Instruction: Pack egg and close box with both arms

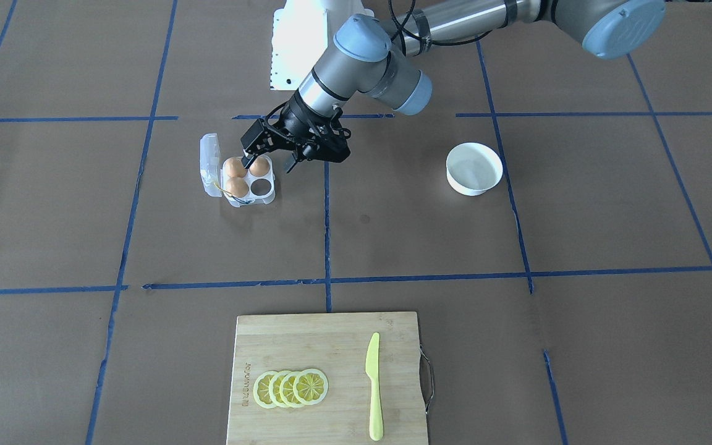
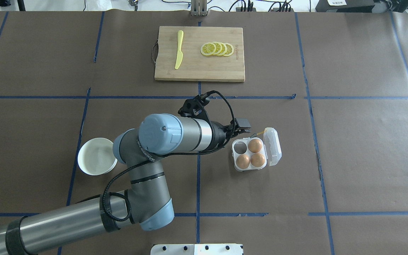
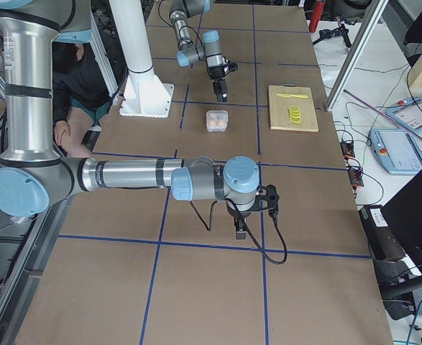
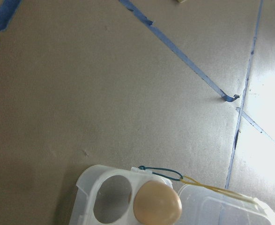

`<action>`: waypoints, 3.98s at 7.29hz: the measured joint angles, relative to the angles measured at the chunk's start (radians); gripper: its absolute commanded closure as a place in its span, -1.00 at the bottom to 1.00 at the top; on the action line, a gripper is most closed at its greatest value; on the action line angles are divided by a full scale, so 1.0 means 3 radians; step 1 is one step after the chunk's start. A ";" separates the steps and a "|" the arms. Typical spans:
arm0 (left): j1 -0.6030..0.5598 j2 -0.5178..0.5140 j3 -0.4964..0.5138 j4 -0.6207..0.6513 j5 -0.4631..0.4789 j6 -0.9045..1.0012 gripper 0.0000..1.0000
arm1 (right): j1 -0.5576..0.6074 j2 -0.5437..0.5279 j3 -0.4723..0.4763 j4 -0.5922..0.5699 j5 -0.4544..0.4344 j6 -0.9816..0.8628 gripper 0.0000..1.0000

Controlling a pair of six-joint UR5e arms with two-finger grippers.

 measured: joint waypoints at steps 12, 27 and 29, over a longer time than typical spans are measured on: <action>-0.1410 0.1261 -0.1886 0.2008 -0.0548 0.2170 -1.00 | -0.2805 0.0291 0.0546 0.2225 -0.0994 0.4129 1.00; -0.2327 0.2151 -0.1664 0.1959 -0.1270 0.4554 -1.00 | -0.2642 0.1835 0.1022 0.0074 -0.1443 0.3967 -1.00; -0.2771 0.2235 -0.1407 0.1963 -0.1448 0.5339 -1.00 | -0.2166 0.1639 0.1035 -0.0569 -0.1336 0.2745 -1.00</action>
